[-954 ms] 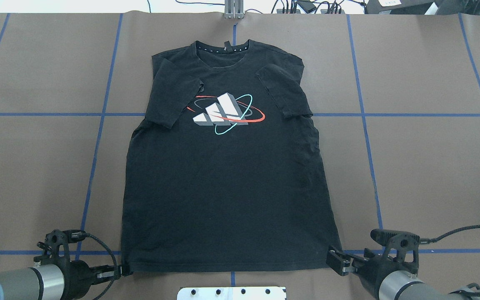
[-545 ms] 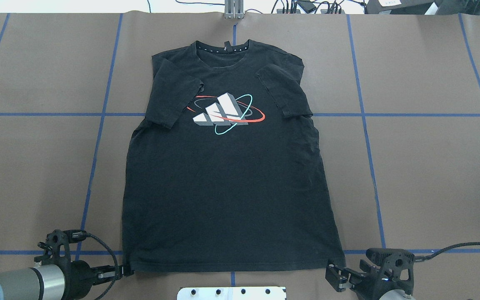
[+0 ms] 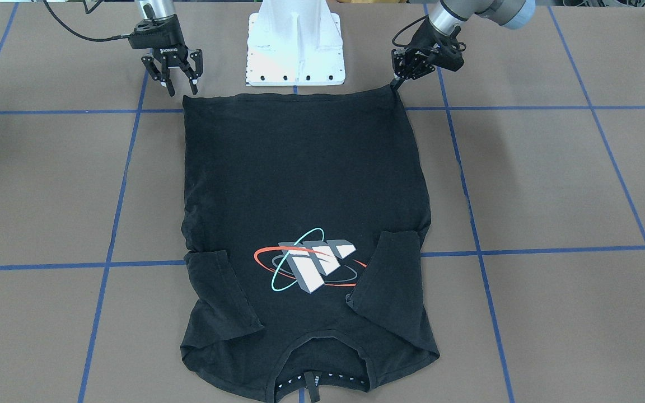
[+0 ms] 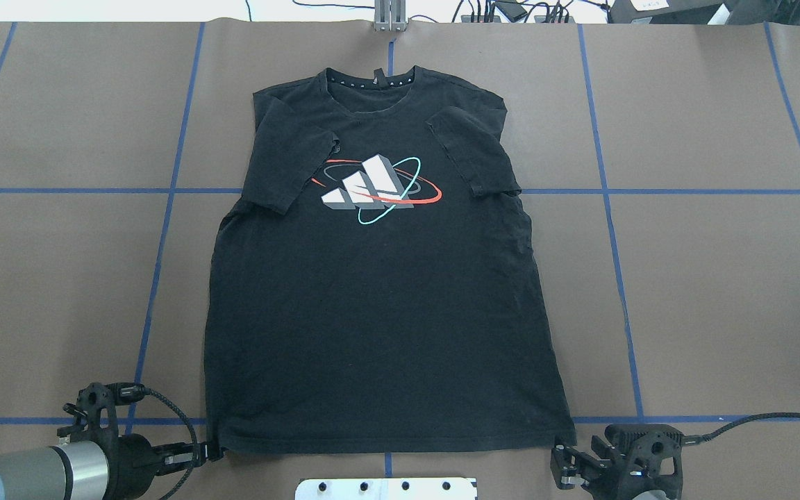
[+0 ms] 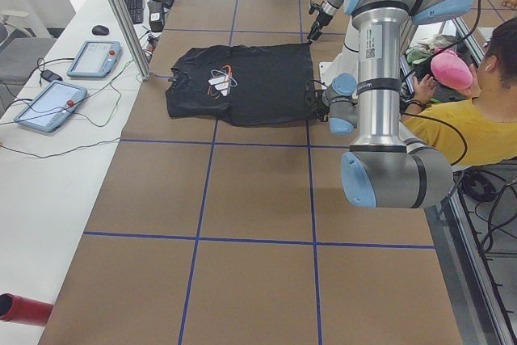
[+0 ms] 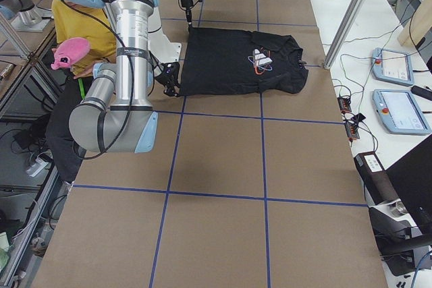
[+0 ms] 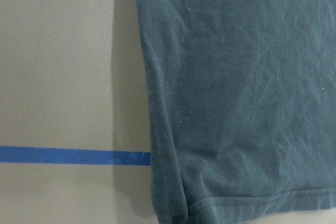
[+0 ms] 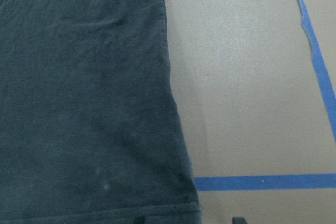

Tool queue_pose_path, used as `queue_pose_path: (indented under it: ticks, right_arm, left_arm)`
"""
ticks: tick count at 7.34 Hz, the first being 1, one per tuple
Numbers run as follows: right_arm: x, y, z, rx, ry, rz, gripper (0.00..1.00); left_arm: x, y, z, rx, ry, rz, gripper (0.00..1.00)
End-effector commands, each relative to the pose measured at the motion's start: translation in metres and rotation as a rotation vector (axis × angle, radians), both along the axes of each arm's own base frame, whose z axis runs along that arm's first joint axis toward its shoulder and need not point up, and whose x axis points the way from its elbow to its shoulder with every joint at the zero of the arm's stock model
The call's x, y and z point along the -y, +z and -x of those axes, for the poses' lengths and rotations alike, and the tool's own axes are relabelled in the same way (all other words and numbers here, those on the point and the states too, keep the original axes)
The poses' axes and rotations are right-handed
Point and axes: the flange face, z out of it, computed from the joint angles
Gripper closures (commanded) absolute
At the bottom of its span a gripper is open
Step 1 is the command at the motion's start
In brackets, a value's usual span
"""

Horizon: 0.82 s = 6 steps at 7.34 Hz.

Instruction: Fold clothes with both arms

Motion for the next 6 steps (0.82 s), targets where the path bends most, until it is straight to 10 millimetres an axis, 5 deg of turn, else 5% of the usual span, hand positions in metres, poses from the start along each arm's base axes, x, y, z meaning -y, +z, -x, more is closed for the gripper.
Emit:
queue_pose_path:
  ticks: [1, 4, 6]
  right_arm:
    - [-0.001, 0.003, 0.002, -0.005, -0.002, -0.001, 0.44]
    - [-0.001, 0.004, 0.004, -0.009, -0.001, -0.004, 0.45]
    - [0.007, 0.003, 0.025, -0.003, 0.019, -0.009, 0.46]
  left_arm:
    - [0.000, 0.000, 0.000, 0.001, 0.000, 0.000, 1.00]
    - [0.000, 0.000, 0.001, 0.001, 0.000, 0.000, 1.00]
    - [0.000, 0.000, 0.001, 0.001, 0.000, 0.000, 1.00]
